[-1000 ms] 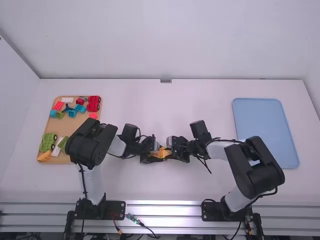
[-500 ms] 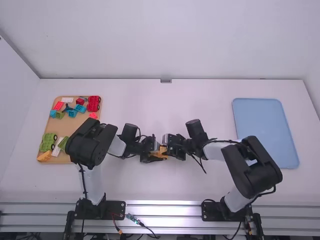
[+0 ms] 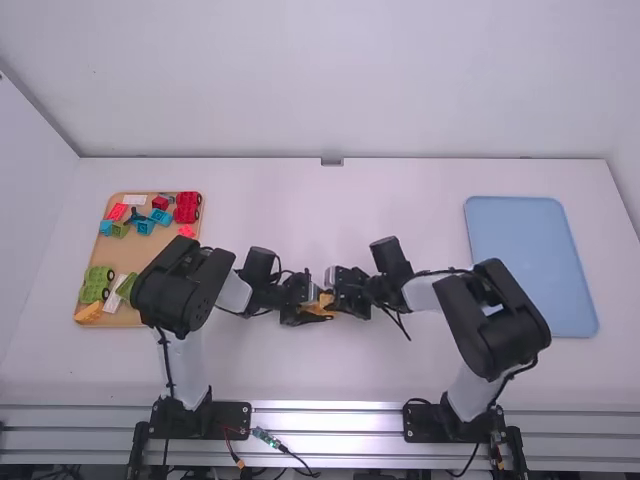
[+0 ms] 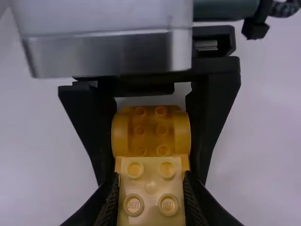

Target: Assemble lego blocks to make yellow taxi

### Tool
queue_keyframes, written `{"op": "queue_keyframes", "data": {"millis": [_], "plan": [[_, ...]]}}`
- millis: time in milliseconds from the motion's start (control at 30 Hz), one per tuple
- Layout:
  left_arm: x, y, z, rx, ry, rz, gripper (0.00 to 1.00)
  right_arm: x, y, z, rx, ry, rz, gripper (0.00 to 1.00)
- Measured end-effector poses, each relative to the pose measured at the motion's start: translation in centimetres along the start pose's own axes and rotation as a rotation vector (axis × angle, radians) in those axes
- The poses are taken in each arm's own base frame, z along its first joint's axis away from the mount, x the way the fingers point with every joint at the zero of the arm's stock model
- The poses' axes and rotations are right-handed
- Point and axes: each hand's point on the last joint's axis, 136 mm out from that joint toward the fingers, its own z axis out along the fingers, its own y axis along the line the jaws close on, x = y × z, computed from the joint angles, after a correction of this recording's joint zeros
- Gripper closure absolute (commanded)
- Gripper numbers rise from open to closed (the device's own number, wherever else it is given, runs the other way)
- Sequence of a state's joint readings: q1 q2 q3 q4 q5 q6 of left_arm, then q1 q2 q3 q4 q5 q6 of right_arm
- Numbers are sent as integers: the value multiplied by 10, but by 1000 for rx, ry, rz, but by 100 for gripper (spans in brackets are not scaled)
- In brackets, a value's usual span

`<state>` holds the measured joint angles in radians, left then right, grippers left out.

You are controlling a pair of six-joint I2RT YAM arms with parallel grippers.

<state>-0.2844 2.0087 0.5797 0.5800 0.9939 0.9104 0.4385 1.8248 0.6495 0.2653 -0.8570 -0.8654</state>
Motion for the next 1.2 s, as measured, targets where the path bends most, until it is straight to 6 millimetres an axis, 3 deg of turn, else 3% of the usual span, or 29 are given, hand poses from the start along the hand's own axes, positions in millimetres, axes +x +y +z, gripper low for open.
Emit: {"op": "queue_keyframes", "data": {"millis": [533, 567, 600, 667, 767, 1000, 1200], "plan": [[0, -2, 0, 5, -2, -4, 67, 1, 3, 5, -18, -12, -1, 100], [0, -2, 0, 5, -2, -4, 67, 1, 3, 5, -18, -12, -1, 95], [0, -2, 0, 5, -2, -4, 67, 1, 3, 5, -18, -11, 0, 76], [0, -2, 0, 5, -2, -4, 67, 1, 3, 5, -19, -10, 0, 61], [0, -1, 0, 4, -2, -4, 67, 1, 3, 5, -19, -13, 3, 53], [0, -1, 0, 4, -2, -3, 67, -1, 4, 5, -27, -20, 18, 42], [0, -1, 0, 4, -2, -2, 67, -12, 1, 1, -21, -38, 3, 45]]}}
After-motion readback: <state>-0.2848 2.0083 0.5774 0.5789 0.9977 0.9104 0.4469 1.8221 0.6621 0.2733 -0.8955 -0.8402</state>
